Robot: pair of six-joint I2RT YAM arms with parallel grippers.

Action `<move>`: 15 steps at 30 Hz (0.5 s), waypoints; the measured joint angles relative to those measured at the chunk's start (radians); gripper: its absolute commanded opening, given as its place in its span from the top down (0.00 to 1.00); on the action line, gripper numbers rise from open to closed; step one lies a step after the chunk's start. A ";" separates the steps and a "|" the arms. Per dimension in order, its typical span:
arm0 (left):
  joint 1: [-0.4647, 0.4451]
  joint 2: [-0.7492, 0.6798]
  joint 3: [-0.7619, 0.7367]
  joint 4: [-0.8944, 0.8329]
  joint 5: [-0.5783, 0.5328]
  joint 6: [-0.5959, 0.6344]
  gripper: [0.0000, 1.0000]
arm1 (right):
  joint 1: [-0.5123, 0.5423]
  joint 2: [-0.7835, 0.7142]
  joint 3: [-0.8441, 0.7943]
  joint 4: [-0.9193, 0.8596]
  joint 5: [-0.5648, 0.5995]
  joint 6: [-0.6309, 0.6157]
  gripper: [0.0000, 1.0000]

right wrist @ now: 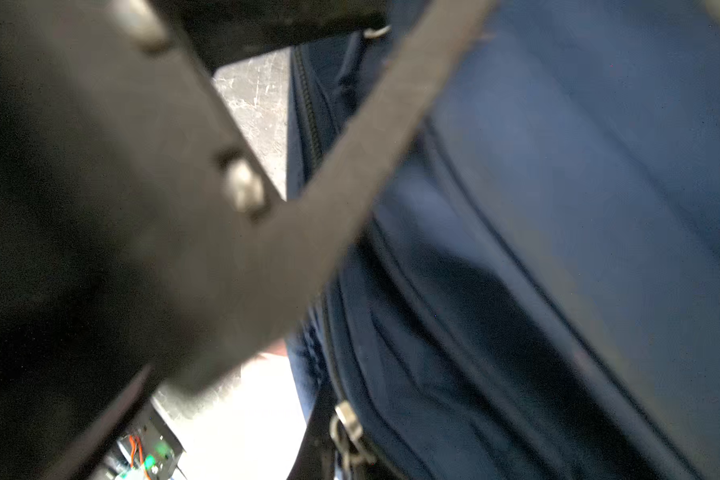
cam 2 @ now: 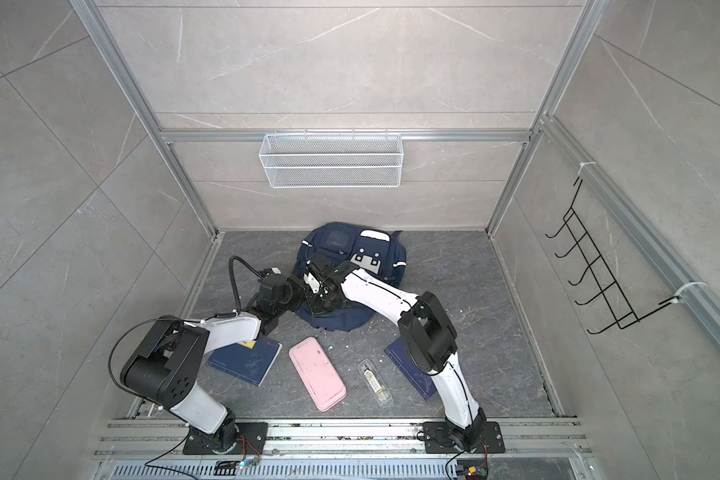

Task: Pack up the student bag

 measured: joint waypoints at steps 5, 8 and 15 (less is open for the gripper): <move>0.000 0.000 0.004 -0.015 0.006 0.015 1.00 | 0.002 0.003 -0.022 0.018 0.019 -0.001 0.98; 0.000 0.000 0.021 -0.041 0.020 0.030 1.00 | 0.002 -0.030 -0.093 0.061 0.043 -0.009 0.69; 0.003 0.003 0.064 -0.064 0.076 0.058 1.00 | 0.001 -0.272 -0.343 0.133 0.143 -0.027 0.47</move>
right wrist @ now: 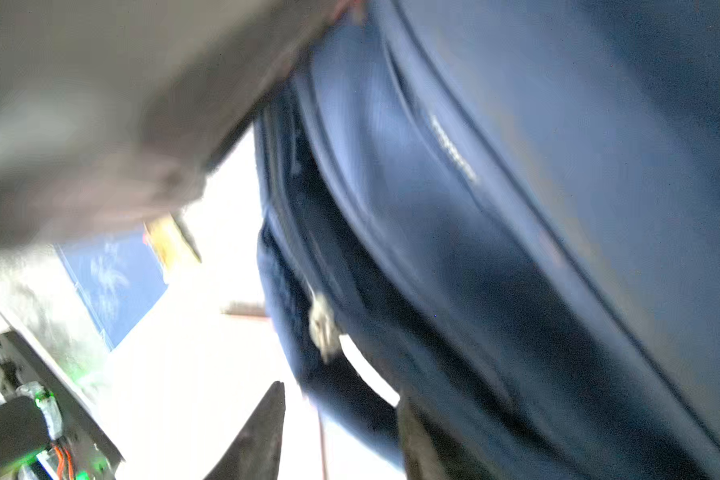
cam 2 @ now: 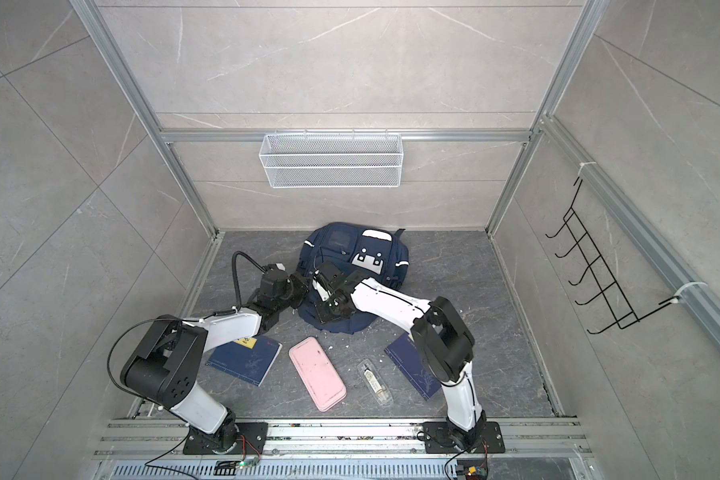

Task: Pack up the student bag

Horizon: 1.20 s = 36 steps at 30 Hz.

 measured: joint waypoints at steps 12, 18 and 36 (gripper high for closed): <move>0.016 0.029 0.015 -0.007 0.051 0.021 1.00 | -0.142 -0.282 -0.412 0.139 0.047 0.111 0.43; 0.022 0.027 0.014 -0.008 0.069 0.023 1.00 | -0.178 -0.215 -0.433 0.221 -0.035 0.160 0.42; -0.047 -0.081 -0.113 -0.005 -0.037 0.023 0.91 | -0.383 0.064 -0.130 0.192 -0.113 0.125 0.43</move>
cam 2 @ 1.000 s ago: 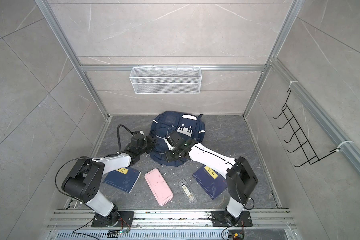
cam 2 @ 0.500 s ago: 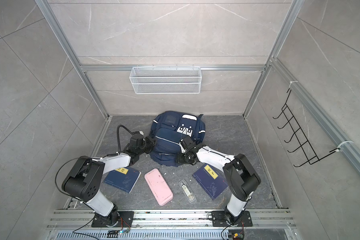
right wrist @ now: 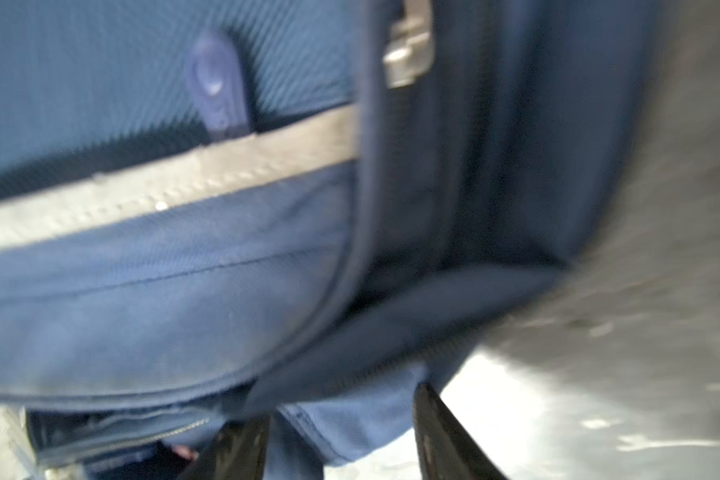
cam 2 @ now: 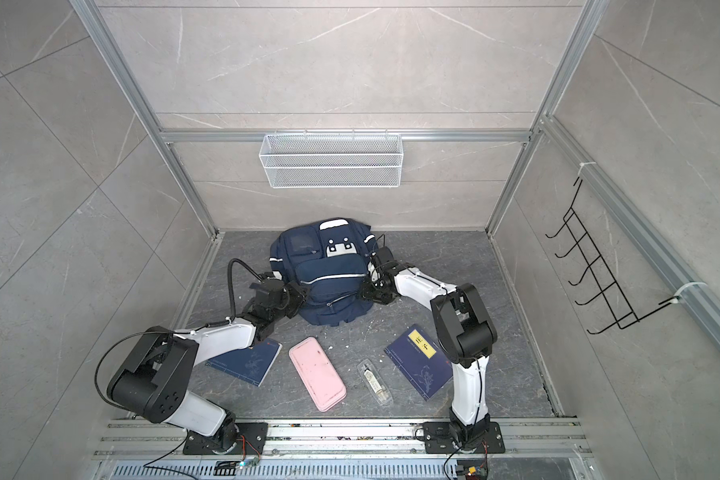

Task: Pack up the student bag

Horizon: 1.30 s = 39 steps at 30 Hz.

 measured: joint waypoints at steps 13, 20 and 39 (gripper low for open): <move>-0.173 0.212 0.143 0.081 0.119 -0.006 0.77 | 0.145 -0.372 -0.276 0.024 0.176 -0.102 0.38; -0.162 0.208 0.134 0.081 0.126 -0.002 0.76 | 0.149 -0.359 -0.296 0.016 0.300 -0.136 0.40; -0.077 0.079 0.096 -0.036 0.110 0.072 0.80 | 0.169 -0.171 -0.262 0.092 0.395 -0.164 0.47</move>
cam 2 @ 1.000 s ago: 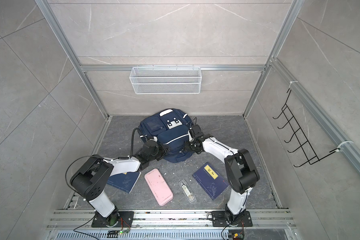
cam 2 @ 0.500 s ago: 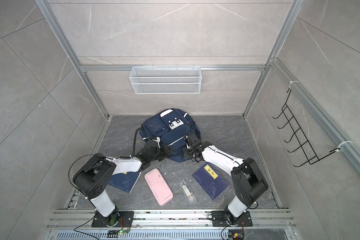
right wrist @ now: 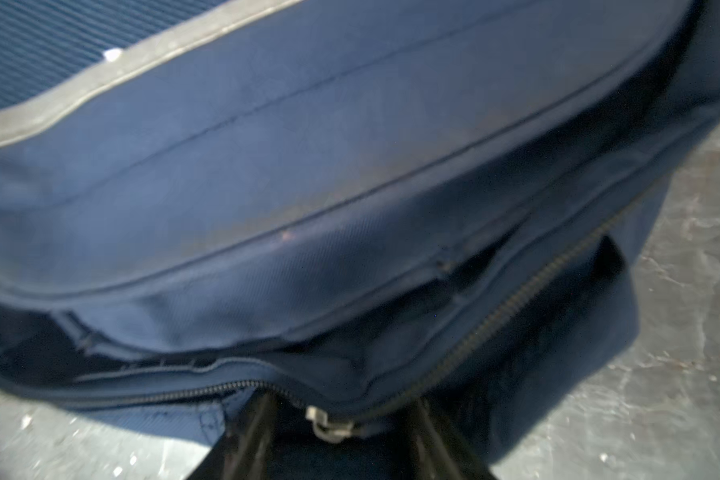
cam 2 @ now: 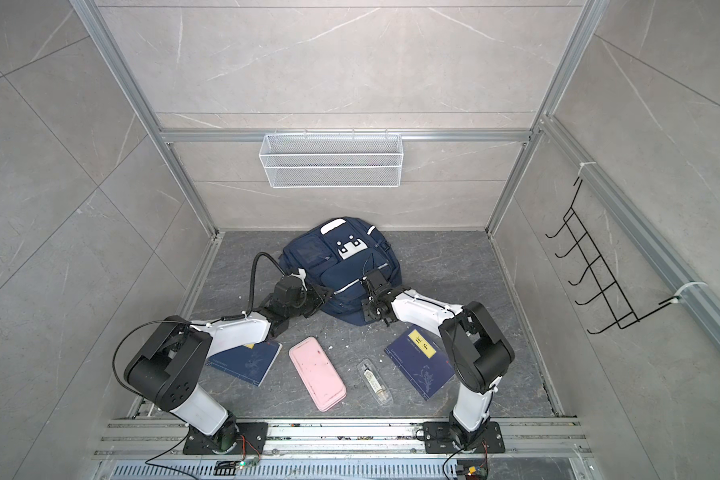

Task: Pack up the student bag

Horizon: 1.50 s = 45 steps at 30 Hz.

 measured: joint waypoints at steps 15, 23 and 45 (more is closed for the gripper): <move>0.005 0.035 0.000 -0.006 0.018 0.005 0.80 | 0.038 0.025 0.023 0.009 0.131 -0.043 0.86; 0.005 0.068 0.000 -0.004 0.022 0.003 0.77 | 0.131 0.025 0.123 -0.121 0.331 -0.085 0.96; 0.019 0.152 -0.034 0.084 0.035 -0.056 0.69 | 0.323 0.244 0.389 -0.458 0.637 -0.154 0.99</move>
